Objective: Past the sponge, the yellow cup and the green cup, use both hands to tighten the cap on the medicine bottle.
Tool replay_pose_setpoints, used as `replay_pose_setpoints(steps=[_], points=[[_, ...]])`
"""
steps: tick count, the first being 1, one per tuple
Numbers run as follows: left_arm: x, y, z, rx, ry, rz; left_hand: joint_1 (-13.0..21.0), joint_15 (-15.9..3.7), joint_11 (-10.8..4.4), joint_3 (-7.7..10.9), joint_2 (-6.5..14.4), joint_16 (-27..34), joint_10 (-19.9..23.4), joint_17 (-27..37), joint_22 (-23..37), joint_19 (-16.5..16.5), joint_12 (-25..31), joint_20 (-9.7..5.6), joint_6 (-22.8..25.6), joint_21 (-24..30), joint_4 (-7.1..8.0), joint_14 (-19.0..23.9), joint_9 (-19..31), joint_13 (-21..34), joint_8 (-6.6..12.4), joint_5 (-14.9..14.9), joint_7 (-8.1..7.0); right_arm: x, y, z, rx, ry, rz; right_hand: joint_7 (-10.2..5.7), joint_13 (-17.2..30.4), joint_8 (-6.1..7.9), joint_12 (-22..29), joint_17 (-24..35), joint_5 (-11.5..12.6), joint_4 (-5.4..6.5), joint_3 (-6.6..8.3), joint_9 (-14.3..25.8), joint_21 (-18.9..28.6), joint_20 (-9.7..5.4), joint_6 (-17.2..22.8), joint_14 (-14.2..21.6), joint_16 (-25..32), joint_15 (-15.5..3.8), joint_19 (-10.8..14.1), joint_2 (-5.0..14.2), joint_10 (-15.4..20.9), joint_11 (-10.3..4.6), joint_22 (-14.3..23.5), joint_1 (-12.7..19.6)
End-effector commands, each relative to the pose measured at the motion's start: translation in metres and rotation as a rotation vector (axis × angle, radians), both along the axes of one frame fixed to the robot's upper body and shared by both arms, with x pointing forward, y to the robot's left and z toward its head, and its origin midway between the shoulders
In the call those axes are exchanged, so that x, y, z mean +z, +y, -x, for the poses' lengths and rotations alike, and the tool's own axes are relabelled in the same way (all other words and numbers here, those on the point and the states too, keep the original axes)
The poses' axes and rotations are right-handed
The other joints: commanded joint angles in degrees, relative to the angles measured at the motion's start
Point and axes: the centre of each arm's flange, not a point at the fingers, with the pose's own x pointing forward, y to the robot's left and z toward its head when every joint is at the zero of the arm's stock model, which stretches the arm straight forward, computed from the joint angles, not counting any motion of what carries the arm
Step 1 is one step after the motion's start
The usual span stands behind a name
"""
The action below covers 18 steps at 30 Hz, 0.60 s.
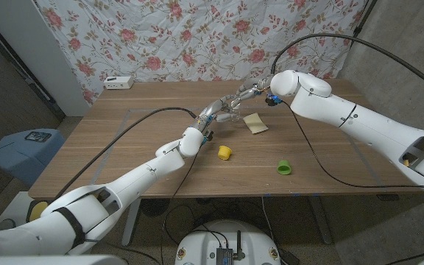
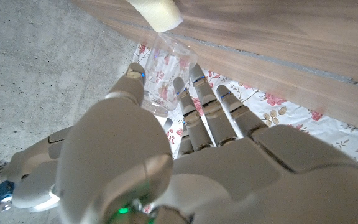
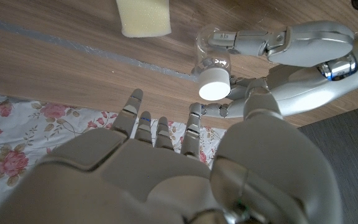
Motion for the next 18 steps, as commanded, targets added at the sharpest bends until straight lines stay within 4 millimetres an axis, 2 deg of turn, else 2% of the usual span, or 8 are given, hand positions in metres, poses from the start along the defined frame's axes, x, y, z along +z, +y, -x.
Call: replay_pose_setpoints(steps=[1, 18], points=[[-0.0005, -0.0005, -0.0009, 0.007, 0.001, -0.003, 0.18, -4.67, -1.34, 0.4, 0.55, 0.08, 2.13, -0.04, 0.11, -0.21, 0.49, -3.07, 0.23, -0.03, -0.03, 0.35, 0.14, 0.24, 0.03, 0.2, -0.51, -0.0025, 0.0059, -0.003, -0.004, -0.008, 0.011, -0.01, 0.2, 0.71, 0.46, 0.26, -0.05, -0.04, 0.63, 0.29, 0.31, -0.19, 1.23, 0.67, 0.26, 0.27, 0.79, 0.03, 0.55, -0.03, 0.31, 0.65], [-0.0003, -0.0013, -0.0008, -0.001, 0.0, -0.005, 0.06, -4.66, -1.37, 0.61, 0.51, 0.07, 2.22, -0.04, 0.1, -0.28, 0.48, -3.11, 0.43, -0.05, -0.08, 0.38, 0.15, 0.24, 0.03, 0.18, -0.8, -0.0058, 0.0086, -0.0047, -0.033, -0.022, 0.036, -0.15, 0.19, 1.65, 0.67, 0.24, -0.14, -0.15, 1.16, 0.63, 0.47, -0.28, 4.03, 1.61, 0.44, 0.23, 2.01, 0.17, 1.42, -0.24, 0.28, 1.65]])
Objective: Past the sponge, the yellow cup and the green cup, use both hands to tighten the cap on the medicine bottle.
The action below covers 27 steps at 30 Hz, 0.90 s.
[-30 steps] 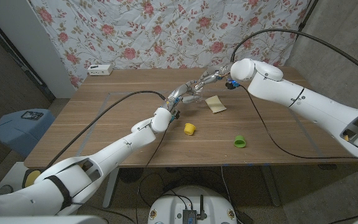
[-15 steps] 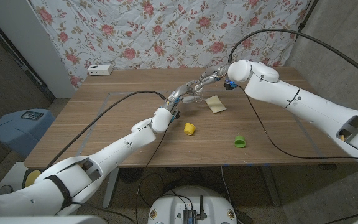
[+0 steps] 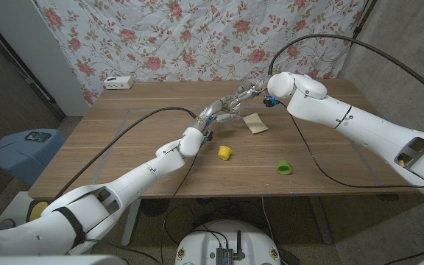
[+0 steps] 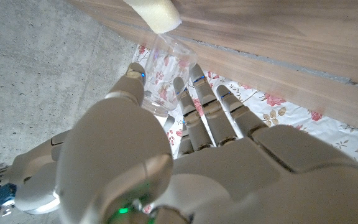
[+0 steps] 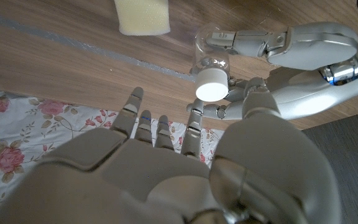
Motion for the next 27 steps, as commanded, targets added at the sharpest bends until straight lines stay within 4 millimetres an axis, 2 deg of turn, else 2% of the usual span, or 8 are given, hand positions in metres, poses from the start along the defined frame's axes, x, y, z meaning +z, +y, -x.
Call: replay_pose_setpoints(steps=[1, 27], points=[[0.0002, -0.0014, 0.0002, -0.006, -0.002, -0.002, -0.04, -4.66, -1.49, 0.55, 0.44, 0.08, 2.09, -0.04, 0.1, -0.28, 0.17, -3.11, -0.09, -0.05, 0.0, 0.39, 0.15, 0.28, 0.03, 0.32, -0.29, -0.0031, 0.0018, -0.0018, -0.025, -0.004, 0.018, 0.04, 0.18, 0.45, 0.23, 0.24, -0.15, -0.01, 0.58, 0.22, 0.48, -0.05, 0.71, 0.65, 0.44, 0.02, 0.83, 0.02, 0.41, 0.17, 0.27, 0.67], [0.0002, -0.0054, 0.0026, -0.021, -0.005, -0.003, -0.34, -4.65, -1.56, 0.91, 0.44, 0.1, 2.22, -0.02, 0.1, -0.44, 0.15, -2.98, 0.29, -0.06, 0.0, 0.53, 0.15, 0.29, 0.03, 0.31, -0.55, -0.0067, 0.0002, -0.0011, -0.046, -0.03, 0.025, -0.58, 0.17, 2.17, 0.35, 0.18, -0.31, -0.44, 1.71, 0.97, 0.46, -0.28, 4.69, 2.0, 0.54, -0.05, 2.26, 0.14, 1.7, -0.18, 0.23, 3.3]])
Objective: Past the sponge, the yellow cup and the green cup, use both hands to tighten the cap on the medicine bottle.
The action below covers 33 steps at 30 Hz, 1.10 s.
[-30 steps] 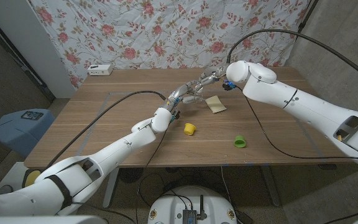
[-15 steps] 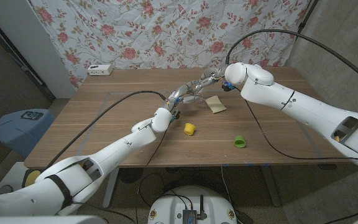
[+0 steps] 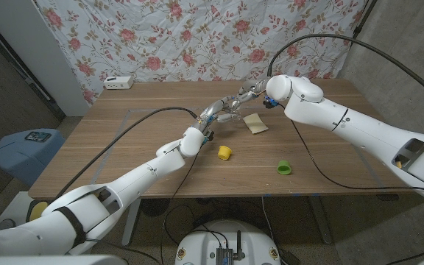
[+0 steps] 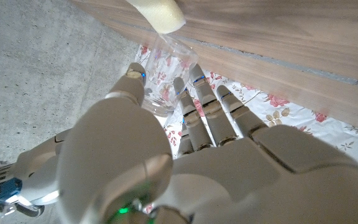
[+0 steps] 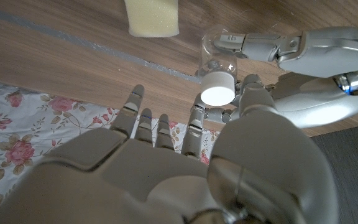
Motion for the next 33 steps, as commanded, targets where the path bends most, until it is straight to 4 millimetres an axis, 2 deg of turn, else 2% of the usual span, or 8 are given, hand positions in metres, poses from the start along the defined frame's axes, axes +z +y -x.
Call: replay_pose_setpoints(steps=[1, 19, 33], points=[[-0.0007, -0.0023, 0.0014, -0.009, -0.002, -0.001, -0.33, -4.66, -1.48, 0.53, 0.44, 0.1, 2.27, -0.02, 0.1, -0.34, 0.46, -2.91, 0.01, -0.06, -0.08, 0.53, 0.15, 0.25, 0.04, 0.32, -0.27, -0.0022, 0.0001, 0.0002, -0.006, -0.012, -0.002, -0.21, 0.16, 0.55, 0.35, 0.18, -0.09, 0.01, 0.48, 0.37, 0.45, -0.14, 0.9, 0.54, 0.55, 0.05, 0.47, -0.03, 0.54, 0.28, 0.23, 0.73], [-0.0037, -0.0057, 0.0014, -0.026, 0.003, -0.013, -0.49, -4.62, -1.59, 0.79, 0.46, 0.09, 2.29, -0.02, 0.1, -0.38, 0.43, -2.88, 0.24, -0.05, -0.11, 0.63, 0.16, 0.26, 0.05, 0.31, -0.65, -0.0044, -0.002, 0.0024, -0.024, -0.03, -0.011, -0.71, 0.15, 1.68, 0.44, 0.17, -0.22, 0.07, 0.98, 0.86, 0.46, -0.63, 3.21, 1.71, 0.72, 0.05, 1.3, -0.04, 1.62, -0.03, 0.24, 1.99], [-0.004, -0.0067, 0.0034, -0.018, 0.004, -0.016, -0.71, -4.55, -1.63, 0.98, 0.44, 0.09, 2.33, -0.02, 0.1, -0.39, 0.43, -2.92, 0.26, -0.03, -0.1, 0.73, 0.17, 0.26, 0.0, 0.29, -1.0, -0.0045, -0.0045, 0.0035, -0.028, -0.026, -0.008, -0.46, 0.15, 2.64, 0.41, 0.17, -0.31, 0.22, 1.21, 1.32, 0.35, -0.67, 5.02, 2.5, 0.75, 0.08, 1.67, -0.17, 2.33, -0.09, 0.25, 2.65]])
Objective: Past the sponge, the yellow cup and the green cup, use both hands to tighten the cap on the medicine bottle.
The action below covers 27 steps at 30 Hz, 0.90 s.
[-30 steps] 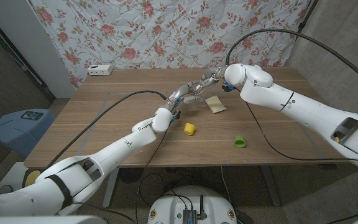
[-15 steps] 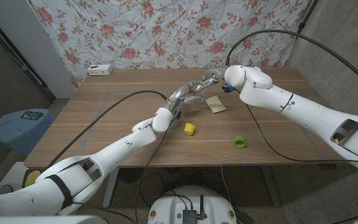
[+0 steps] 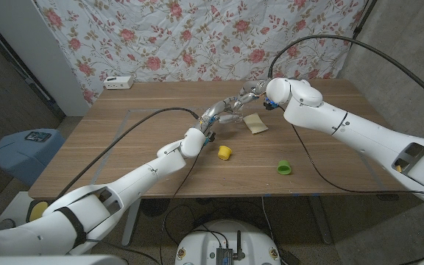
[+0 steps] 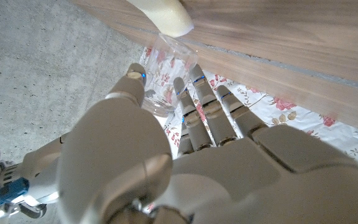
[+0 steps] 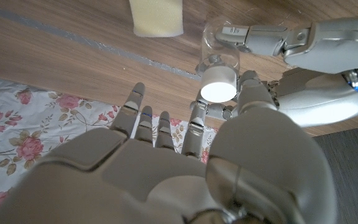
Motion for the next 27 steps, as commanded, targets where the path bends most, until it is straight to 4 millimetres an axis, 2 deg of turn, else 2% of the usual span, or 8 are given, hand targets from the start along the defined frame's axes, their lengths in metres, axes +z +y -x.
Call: replay_pose_setpoints(steps=[1, 27], points=[[-0.001, -0.0009, 0.0011, 0.002, 0.002, -0.005, -0.43, -4.53, -1.57, 0.54, 0.2, 0.11, 2.23, -0.01, 0.1, -0.43, 0.33, -2.83, 0.16, -0.05, -0.07, 0.77, 0.17, 0.27, -0.01, 0.3, -0.19, -0.0003, -0.0029, 0.0009, -0.005, 0.001, -0.001, -0.02, 0.15, 0.5, 0.39, 0.17, -0.1, -0.07, 0.59, 0.28, 0.34, -0.01, 0.52, 0.44, 0.31, 0.1, 0.54, 0.0, 0.48, 0.13, 0.25, 0.39], [0.0016, -0.0025, -0.0032, 0.003, 0.001, 0.001, -0.59, -4.56, -1.74, 0.95, 0.1, 0.09, 2.38, -0.02, 0.1, -0.45, 0.37, -2.93, 0.36, -0.02, -0.19, 0.86, 0.17, 0.27, -0.01, 0.29, -0.57, 0.0024, -0.0021, -0.0072, -0.005, -0.007, -0.001, -0.59, 0.15, 2.29, 0.37, 0.19, -0.18, 0.12, 0.83, 1.12, 0.29, -0.07, 3.51, 1.24, 0.25, 0.12, 1.21, -0.24, 1.71, 0.0, 0.26, 1.21]])
